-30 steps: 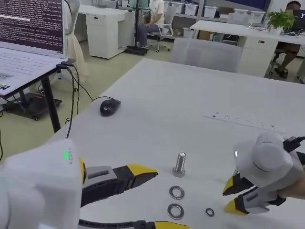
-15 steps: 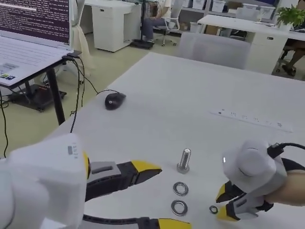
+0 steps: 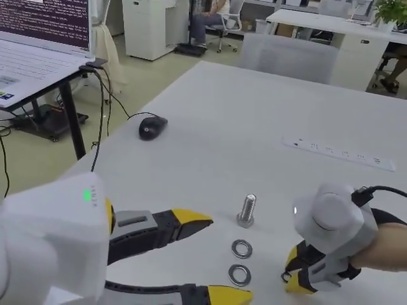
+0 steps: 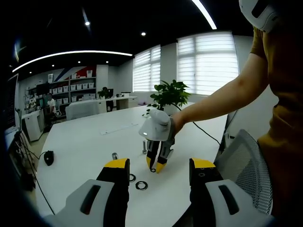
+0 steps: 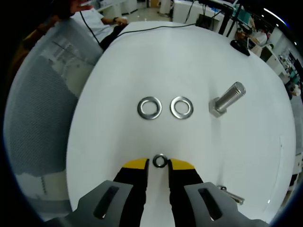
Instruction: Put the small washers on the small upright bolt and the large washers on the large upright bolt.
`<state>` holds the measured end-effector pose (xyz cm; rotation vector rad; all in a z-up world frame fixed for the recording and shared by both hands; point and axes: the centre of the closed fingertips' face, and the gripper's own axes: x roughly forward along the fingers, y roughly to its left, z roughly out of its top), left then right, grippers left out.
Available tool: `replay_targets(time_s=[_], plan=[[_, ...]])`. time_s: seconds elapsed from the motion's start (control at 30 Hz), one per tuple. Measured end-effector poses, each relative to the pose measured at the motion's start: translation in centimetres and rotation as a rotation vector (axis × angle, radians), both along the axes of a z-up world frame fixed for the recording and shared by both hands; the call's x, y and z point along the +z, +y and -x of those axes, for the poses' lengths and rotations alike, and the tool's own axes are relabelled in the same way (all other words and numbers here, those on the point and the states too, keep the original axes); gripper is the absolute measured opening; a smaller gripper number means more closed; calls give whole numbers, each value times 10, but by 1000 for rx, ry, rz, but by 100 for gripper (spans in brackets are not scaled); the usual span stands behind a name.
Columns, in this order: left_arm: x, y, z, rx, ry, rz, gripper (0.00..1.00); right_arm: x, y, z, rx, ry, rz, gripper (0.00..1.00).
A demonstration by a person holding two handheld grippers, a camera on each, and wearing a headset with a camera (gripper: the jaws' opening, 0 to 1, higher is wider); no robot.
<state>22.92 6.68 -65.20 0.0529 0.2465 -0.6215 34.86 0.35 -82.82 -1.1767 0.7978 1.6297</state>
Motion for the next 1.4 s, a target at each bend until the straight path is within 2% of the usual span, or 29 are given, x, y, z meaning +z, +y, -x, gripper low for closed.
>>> replay_targets(time_s=[0.17,0.3,0.37,0.43,0.67,0.73,0.8,0.97,1.13,1.4], plan=[[0,-2,0,-6,0,0,50,0,0,0,30,-24,4,15],[0,-1,0,-3,1,-3,50,-1,1,-1,27,-31,15,14],[-1,-2,1,-5,3,-5,50,-1,0,-4,13,-57,34,13],[-1,-3,2,-7,4,-5,50,-3,1,-2,27,-51,30,13],[0,-5,3,-8,5,-9,50,-1,0,-3,-25,-22,6,12],[-1,-5,4,-11,11,-16,50,0,-5,-6,-21,-40,21,12],[-1,-4,4,-11,13,-19,50,2,-10,-7,-30,-29,27,12],[-2,-3,3,-7,17,-20,49,12,-25,-19,-54,-50,22,12],[-4,-8,1,-26,27,-29,50,24,-38,-37,-93,-73,11,12],[-1,-12,-4,-45,25,-32,49,39,-46,-60,-128,-113,-1,12]])
